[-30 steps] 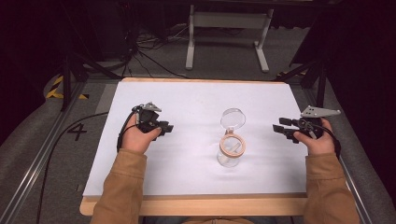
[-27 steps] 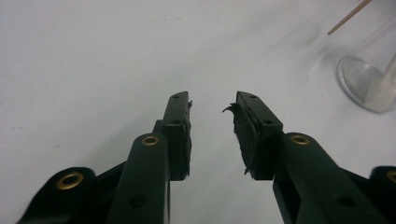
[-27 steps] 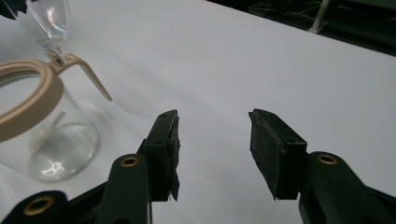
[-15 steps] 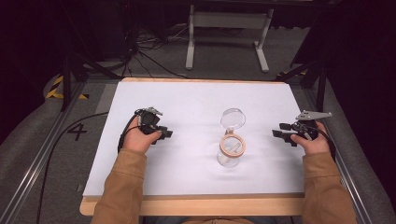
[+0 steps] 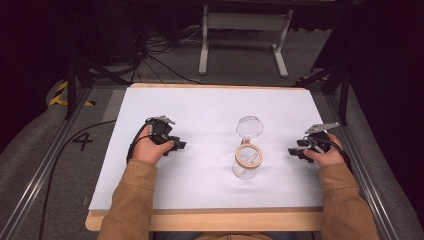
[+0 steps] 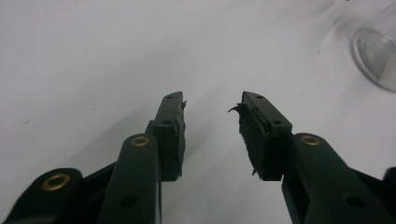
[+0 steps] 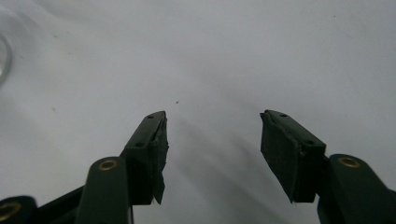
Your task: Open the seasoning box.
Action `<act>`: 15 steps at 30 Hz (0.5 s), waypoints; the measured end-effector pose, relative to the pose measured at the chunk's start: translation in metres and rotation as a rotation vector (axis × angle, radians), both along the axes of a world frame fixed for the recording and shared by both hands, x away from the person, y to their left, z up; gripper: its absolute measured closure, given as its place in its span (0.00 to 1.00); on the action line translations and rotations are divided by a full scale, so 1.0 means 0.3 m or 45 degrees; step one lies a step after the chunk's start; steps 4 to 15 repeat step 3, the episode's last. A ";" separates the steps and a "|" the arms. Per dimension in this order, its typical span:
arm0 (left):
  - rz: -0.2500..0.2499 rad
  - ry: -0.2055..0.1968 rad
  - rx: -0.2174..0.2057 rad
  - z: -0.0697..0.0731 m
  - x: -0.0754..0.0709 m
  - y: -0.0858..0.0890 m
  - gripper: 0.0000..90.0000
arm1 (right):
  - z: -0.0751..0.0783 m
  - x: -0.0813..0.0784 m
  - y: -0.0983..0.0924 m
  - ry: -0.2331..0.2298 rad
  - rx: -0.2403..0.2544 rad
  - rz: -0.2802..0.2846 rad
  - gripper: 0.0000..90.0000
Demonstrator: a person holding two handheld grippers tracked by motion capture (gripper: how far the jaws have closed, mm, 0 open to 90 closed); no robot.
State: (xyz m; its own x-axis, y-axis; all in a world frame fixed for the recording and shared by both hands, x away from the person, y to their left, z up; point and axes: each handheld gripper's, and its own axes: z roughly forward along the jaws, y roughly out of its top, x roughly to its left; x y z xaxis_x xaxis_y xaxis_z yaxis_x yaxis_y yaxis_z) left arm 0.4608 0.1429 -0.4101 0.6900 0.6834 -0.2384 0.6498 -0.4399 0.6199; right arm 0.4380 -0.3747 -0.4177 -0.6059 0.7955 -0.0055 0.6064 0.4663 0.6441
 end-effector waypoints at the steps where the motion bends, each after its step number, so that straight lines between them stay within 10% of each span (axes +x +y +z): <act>1: 0.006 -0.006 0.001 0.000 -0.001 -0.001 0.66 | 0.003 -0.001 0.000 -0.010 0.008 0.005 0.46; 15: 0.017 -0.029 -0.004 0.000 0.001 -0.002 0.62 | 0.011 -0.003 0.003 -0.021 0.030 0.001 0.45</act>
